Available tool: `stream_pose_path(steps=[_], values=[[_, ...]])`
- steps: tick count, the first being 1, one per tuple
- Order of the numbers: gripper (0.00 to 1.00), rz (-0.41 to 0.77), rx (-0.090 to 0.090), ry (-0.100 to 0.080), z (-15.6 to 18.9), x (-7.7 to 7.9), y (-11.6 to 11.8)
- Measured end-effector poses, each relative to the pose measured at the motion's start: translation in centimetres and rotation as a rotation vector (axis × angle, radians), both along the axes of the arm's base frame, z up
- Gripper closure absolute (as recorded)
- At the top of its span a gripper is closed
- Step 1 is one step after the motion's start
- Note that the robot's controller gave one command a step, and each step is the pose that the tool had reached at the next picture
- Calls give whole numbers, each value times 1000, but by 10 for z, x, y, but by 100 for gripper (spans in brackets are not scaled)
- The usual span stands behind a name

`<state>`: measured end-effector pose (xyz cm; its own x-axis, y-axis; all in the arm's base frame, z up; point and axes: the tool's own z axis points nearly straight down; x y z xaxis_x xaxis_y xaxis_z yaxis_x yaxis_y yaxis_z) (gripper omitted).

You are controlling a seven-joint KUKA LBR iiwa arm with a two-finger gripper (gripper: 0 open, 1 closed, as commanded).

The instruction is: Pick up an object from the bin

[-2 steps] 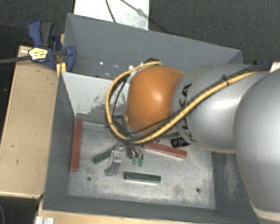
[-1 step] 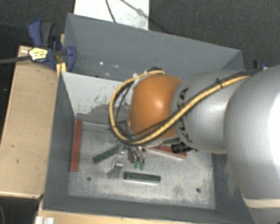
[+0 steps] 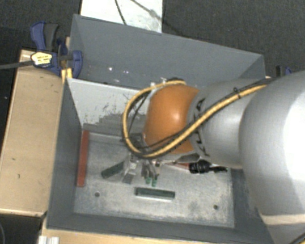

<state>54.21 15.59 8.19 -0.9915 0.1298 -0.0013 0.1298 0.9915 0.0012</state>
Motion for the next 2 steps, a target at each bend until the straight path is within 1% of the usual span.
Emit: stream_pose_path(steps=[1, 2], values=[[100, -40, 1, -2, -2, -2, 15], [100, -55, -2, 7, 41, 12, 15]])
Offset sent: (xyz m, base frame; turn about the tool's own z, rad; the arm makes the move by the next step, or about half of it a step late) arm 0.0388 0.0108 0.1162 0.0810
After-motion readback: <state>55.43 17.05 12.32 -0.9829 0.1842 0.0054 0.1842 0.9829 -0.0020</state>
